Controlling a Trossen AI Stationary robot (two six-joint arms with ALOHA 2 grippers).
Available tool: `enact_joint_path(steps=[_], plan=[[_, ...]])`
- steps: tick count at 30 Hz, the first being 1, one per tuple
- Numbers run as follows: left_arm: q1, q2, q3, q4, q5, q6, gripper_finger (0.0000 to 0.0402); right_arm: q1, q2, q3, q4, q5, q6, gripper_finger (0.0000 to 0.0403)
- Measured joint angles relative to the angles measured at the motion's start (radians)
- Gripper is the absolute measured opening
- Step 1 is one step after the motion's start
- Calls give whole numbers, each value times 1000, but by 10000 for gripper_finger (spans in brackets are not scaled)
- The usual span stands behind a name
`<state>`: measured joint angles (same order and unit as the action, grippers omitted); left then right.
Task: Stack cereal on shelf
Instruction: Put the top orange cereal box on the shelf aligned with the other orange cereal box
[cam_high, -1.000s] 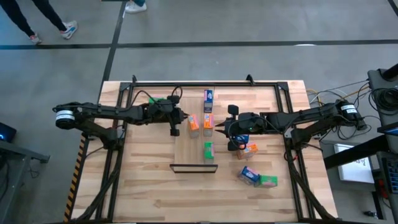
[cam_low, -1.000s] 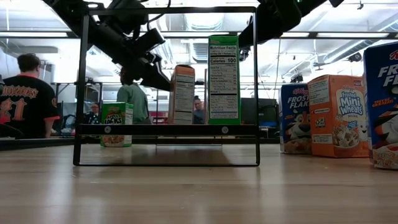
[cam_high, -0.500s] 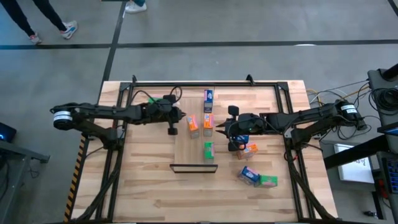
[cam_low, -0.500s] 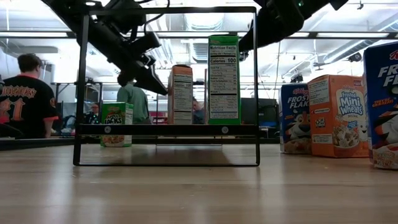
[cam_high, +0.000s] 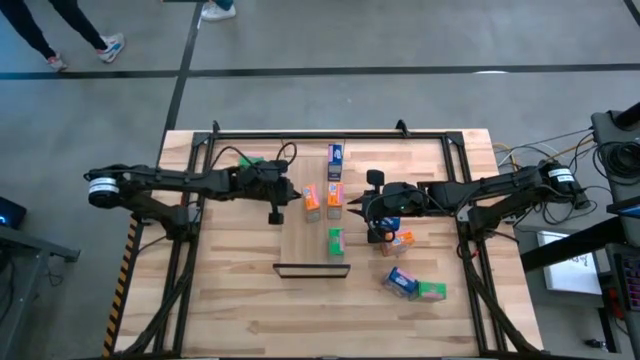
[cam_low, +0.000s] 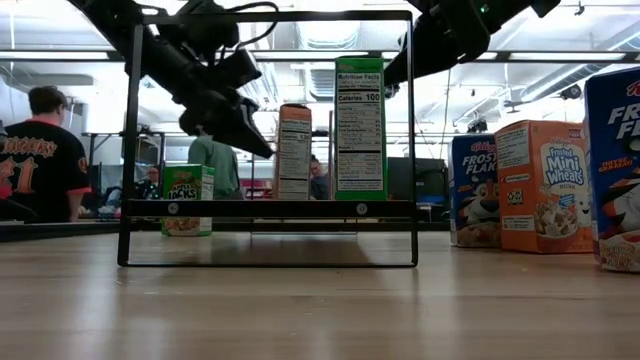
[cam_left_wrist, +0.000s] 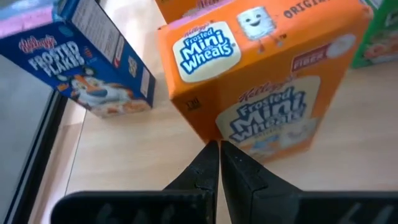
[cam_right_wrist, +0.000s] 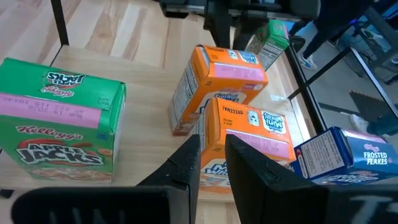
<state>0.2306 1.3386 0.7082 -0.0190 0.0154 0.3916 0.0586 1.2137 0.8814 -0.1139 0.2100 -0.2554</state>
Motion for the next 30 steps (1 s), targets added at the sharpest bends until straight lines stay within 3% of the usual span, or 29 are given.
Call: enact_joint_path(steps=[13, 22, 30], plan=[[0, 47, 0, 30, -15, -66, 0, 0, 0, -1, 0, 0, 0, 63], [-2, 73, 0, 16, 111, -114, 0, 0, 0, -1, 0, 0, 0, 63], [-2, 121, 0, 99, 115, -117, 0, 0, 0, -1, 0, 0, 1, 63]])
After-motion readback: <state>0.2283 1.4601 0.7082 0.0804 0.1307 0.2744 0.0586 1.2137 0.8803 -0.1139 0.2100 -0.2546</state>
